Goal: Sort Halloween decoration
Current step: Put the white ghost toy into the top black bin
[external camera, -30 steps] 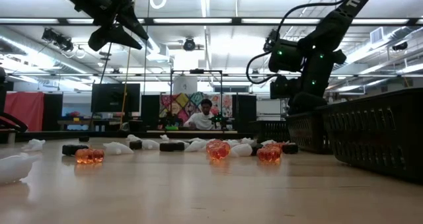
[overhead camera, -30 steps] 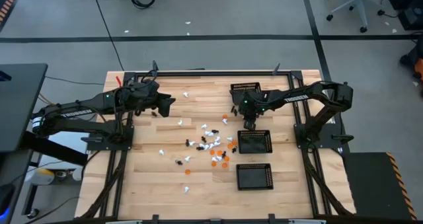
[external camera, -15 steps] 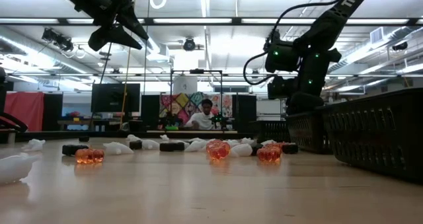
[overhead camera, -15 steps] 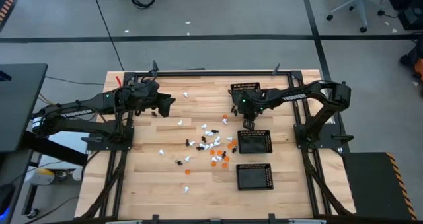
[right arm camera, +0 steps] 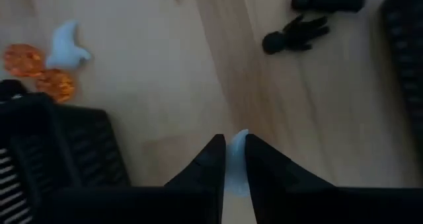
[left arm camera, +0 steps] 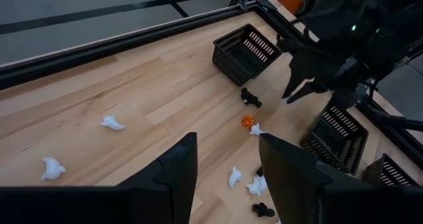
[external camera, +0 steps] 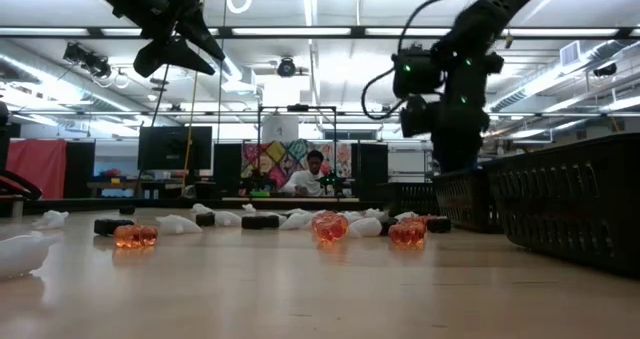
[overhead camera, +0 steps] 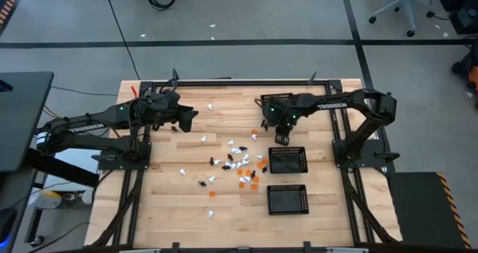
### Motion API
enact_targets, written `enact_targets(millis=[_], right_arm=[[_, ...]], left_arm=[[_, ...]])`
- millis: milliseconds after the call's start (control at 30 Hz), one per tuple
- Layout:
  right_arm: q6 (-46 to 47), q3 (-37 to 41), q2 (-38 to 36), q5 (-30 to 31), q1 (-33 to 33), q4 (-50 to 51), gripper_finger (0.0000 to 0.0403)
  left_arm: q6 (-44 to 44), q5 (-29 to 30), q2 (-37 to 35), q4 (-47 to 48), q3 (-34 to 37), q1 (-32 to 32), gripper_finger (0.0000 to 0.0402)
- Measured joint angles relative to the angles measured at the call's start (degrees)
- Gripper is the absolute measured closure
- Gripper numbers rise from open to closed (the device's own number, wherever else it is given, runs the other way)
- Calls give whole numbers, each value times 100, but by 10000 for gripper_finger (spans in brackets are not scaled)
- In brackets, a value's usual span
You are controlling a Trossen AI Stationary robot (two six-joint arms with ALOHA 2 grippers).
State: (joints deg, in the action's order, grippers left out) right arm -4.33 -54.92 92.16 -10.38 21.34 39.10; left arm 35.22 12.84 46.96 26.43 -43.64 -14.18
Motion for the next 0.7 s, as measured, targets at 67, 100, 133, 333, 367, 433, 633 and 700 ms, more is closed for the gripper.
enact_targets(millis=[67,100,133,333,367,433,633,700], right_arm=[[-60,-348,-3,5,1,237,349],[-90,-502,-7,6,9,321,349],[-132,-645,-7,10,35,399,349],[-278,-1257,-13,324,380,453,349],[-337,-1269,-13,370,459,409,349],[-461,-1269,-8,484,629,375,349],[-817,-1252,257,510,1132,111,349],[-872,-1250,431,543,1266,-30,349]], left_arm=[[0,0,0,1,0,0,230],[0,0,0,1,0,0,230],[0,0,0,-1,0,0,230],[0,0,0,-2,0,0,230],[0,0,0,-1,0,0,230],[0,0,0,1,0,0,230],[0,0,2,-1,0,0,230],[20,0,2,-1,0,-2,230]])
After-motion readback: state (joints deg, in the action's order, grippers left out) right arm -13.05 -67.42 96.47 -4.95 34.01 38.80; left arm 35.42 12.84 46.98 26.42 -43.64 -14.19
